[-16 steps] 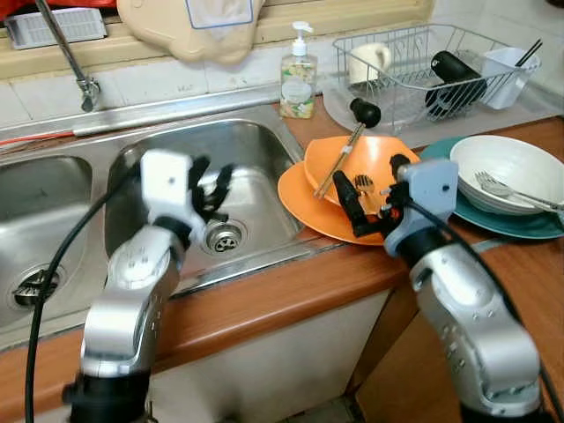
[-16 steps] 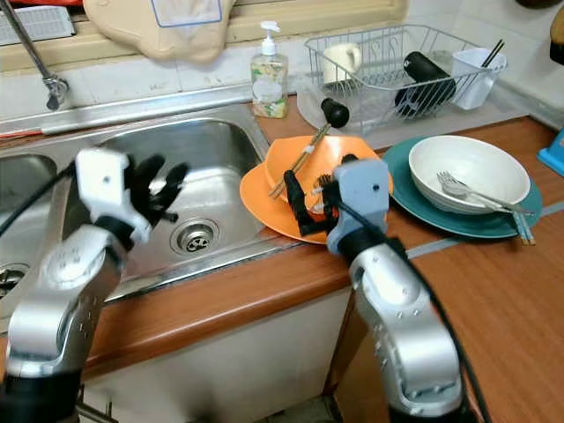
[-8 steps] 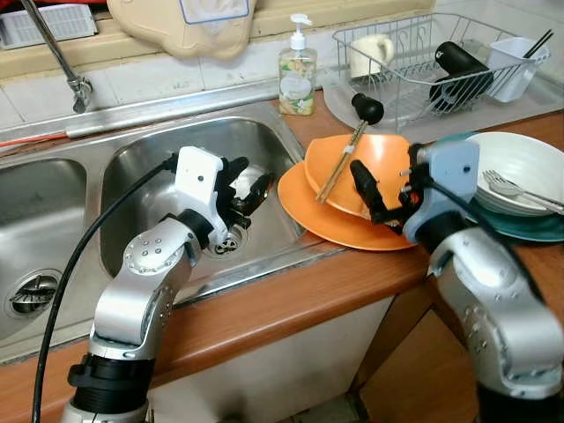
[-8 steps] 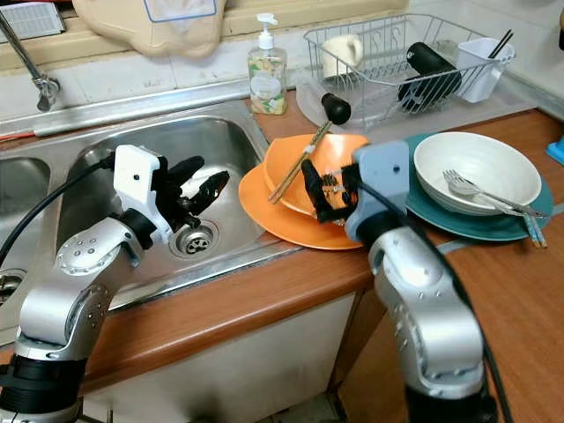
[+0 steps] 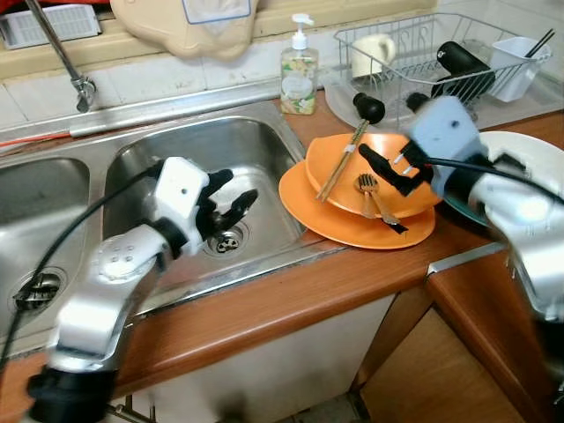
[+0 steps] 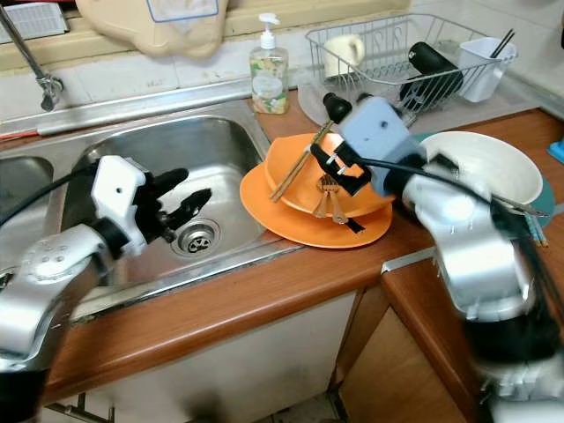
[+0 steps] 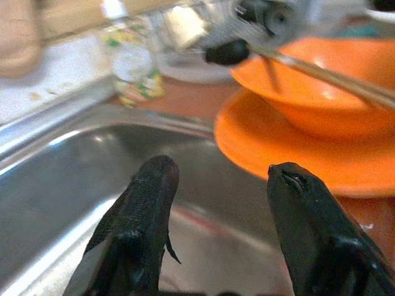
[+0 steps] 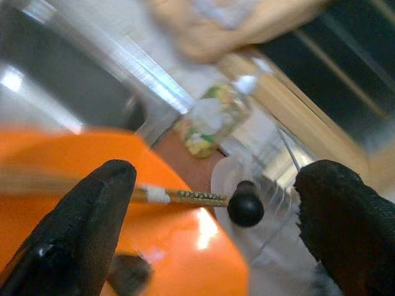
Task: Kitchen organization
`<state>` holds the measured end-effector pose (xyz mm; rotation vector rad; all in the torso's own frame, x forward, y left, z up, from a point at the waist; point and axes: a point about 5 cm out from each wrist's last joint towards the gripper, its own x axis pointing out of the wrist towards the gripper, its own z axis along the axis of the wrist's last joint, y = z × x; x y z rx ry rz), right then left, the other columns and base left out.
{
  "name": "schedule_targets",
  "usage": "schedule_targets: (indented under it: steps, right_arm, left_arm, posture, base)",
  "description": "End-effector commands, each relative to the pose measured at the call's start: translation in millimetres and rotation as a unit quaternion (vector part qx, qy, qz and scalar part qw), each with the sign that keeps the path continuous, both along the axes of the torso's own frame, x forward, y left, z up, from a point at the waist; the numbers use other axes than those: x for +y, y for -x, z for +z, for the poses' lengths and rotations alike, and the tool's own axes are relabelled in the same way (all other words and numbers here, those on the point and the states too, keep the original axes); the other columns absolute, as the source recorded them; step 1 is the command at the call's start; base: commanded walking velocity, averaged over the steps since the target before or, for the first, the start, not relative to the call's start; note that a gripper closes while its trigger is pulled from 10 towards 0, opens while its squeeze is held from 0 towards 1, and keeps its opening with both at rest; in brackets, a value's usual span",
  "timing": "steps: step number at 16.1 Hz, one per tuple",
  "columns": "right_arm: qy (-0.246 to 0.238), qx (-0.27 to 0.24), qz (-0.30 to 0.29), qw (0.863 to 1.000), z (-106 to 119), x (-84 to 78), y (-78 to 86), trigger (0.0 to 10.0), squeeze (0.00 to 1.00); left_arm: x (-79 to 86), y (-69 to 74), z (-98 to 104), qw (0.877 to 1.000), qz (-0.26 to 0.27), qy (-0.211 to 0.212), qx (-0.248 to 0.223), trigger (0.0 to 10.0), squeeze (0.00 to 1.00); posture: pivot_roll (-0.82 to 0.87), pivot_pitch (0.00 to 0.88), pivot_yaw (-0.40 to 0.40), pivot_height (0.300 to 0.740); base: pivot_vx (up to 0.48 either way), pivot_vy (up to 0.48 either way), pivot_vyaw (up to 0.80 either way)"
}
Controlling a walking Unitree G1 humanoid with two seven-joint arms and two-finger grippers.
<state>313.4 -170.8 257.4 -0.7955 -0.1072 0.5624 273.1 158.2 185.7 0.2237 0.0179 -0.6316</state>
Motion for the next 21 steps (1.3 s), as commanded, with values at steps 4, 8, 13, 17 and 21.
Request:
schedule_targets:
  steps: [4, 8, 13, 17, 21]
  right_arm:
    - [0.143, 0.043, 0.101, 0.984, -6, 0.3, -10.6, 10.0, 0.00]
    - [0.199, 0.048, 0.127, 0.971, -12, 1.9, -22.6, 0.0, 0.00]
    - [0.217, 0.041, 0.140, 0.965, -20, 7.1, -35.1, 0.0, 0.00]
    - [0.234, 0.030, 0.145, 0.961, -26, 9.9, -40.0, 0.0, 0.00]
    - [0.252, 0.008, 0.151, 0.956, -31, 14.7, -45.0, 0.0, 0.00]
  left_arm:
    - [10.6, 12.3, 2, 0.999, -0.030, -0.027, 0.021, 10.0, 0.00]
    - [8.6, 17.2, 1, 0.998, -0.044, -0.032, 0.029, 10.0, 0.00]
    - [4.9, 21.9, 0, 0.997, -0.063, -0.025, 0.039, 10.0, 0.00]
    - [2.4, 24.7, -1, 0.996, -0.074, -0.023, 0.045, 10.0, 0.00]
    - [1.9, 25.0, 2, 0.996, -0.076, -0.010, 0.044, 10.0, 0.00]
  posture:
    - [-0.10, 0.000, 0.045, 0.740]
    - [-0.10, 0.000, 0.038, 0.740]
    - [-0.10, 0.000, 0.032, 0.740]
    - [-0.09, 0.000, 0.030, 0.740]
    - [-0.09, 0.000, 0.030, 0.740]
  base:
    - [0.000, 0.000, 0.00]
    - [0.000, 0.000, 0.00]
    - [0.000, 0.000, 0.00]
    - [0.000, 0.000, 0.00]
    - [0.000, 0.000, 0.00]
